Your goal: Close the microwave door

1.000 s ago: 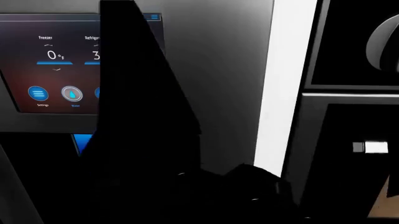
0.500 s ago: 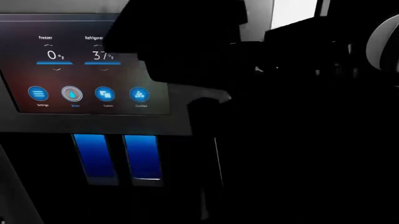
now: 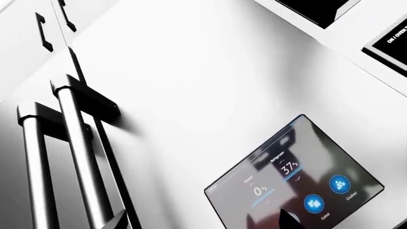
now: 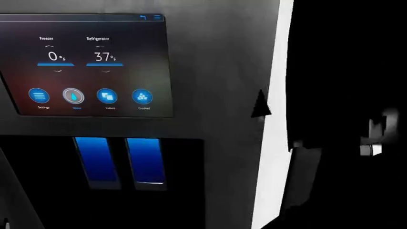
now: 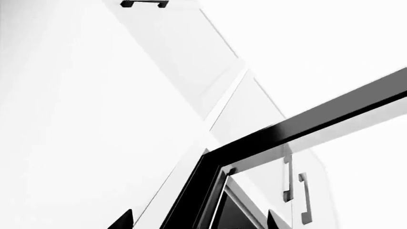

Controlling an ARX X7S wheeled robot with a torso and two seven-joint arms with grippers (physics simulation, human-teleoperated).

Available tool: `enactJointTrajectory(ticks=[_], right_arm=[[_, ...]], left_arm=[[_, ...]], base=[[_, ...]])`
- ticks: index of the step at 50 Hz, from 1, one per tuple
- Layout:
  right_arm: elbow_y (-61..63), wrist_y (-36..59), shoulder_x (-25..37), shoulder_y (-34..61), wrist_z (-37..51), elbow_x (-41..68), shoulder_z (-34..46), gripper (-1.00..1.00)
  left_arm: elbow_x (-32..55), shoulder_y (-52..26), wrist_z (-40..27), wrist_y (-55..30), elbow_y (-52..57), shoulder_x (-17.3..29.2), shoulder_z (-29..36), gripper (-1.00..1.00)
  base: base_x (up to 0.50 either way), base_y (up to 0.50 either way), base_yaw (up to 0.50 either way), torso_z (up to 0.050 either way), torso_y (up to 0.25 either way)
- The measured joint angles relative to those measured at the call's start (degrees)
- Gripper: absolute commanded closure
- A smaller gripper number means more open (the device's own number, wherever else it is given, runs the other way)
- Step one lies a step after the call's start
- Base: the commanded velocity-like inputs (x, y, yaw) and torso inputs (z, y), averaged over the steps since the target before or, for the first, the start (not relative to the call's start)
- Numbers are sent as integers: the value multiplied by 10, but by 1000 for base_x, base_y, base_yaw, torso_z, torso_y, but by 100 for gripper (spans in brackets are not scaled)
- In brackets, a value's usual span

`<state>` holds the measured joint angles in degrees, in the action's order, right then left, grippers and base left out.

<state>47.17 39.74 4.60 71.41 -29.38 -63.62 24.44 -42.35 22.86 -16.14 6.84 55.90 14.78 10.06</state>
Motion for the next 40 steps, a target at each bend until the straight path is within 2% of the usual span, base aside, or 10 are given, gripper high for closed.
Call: enactJointTrajectory(ticks=[40], right_arm=[[-146, -10, 53, 50, 114, 106, -88, -100]], left_arm=[[4, -5, 5, 0, -1, 2, 2, -100]], base=[[0, 0, 0, 0, 0]])
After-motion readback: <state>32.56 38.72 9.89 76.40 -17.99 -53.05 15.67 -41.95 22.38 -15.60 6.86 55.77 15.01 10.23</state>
